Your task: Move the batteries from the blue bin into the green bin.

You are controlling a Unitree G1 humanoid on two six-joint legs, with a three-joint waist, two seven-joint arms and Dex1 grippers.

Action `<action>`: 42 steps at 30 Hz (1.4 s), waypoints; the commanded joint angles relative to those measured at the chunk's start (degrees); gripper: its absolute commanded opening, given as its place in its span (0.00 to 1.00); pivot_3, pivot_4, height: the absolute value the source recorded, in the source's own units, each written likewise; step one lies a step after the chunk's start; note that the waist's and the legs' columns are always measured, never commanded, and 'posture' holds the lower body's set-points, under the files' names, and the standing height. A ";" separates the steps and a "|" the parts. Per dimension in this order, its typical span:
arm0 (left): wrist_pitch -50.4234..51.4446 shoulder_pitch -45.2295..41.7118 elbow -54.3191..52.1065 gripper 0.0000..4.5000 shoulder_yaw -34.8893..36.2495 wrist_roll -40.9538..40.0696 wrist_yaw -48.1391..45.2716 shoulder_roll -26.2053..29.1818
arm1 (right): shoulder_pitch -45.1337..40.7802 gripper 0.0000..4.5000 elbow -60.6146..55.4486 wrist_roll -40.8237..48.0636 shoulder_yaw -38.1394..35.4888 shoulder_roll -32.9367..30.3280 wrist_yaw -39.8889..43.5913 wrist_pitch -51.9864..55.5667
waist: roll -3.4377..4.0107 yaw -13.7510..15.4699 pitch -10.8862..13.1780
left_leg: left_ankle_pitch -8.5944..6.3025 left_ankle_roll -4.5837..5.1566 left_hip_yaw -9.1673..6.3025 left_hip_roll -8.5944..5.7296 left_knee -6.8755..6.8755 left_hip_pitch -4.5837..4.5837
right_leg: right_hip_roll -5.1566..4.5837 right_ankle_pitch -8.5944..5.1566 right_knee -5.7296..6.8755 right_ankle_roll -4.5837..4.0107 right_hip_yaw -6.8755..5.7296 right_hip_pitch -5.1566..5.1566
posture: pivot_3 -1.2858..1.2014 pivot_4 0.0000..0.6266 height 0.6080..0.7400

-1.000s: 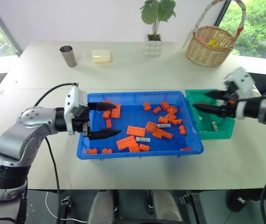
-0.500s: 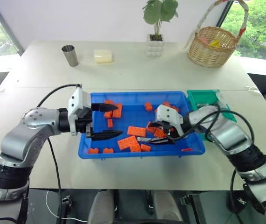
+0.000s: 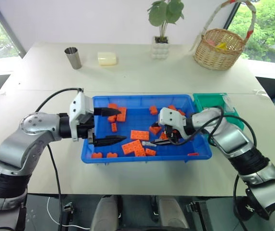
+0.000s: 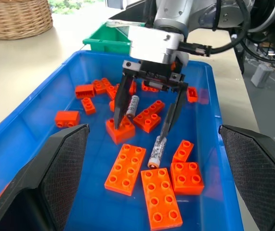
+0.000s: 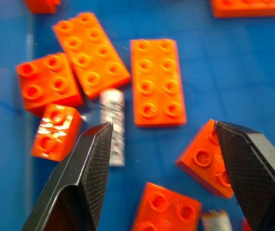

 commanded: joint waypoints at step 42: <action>-4.92 -0.56 1.80 1.00 0.12 2.28 -1.34 -0.17 | 4.39 0.01 0.35 -3.56 1.59 3.23 0.02 -2.01 | -0.02 -0.03 -0.02 | 0.00 0.00 -0.02 -0.01 0.00 0.04 | 0.00 0.00 -0.01 0.00 -0.04 0.05 | 0.52 0.24 0.97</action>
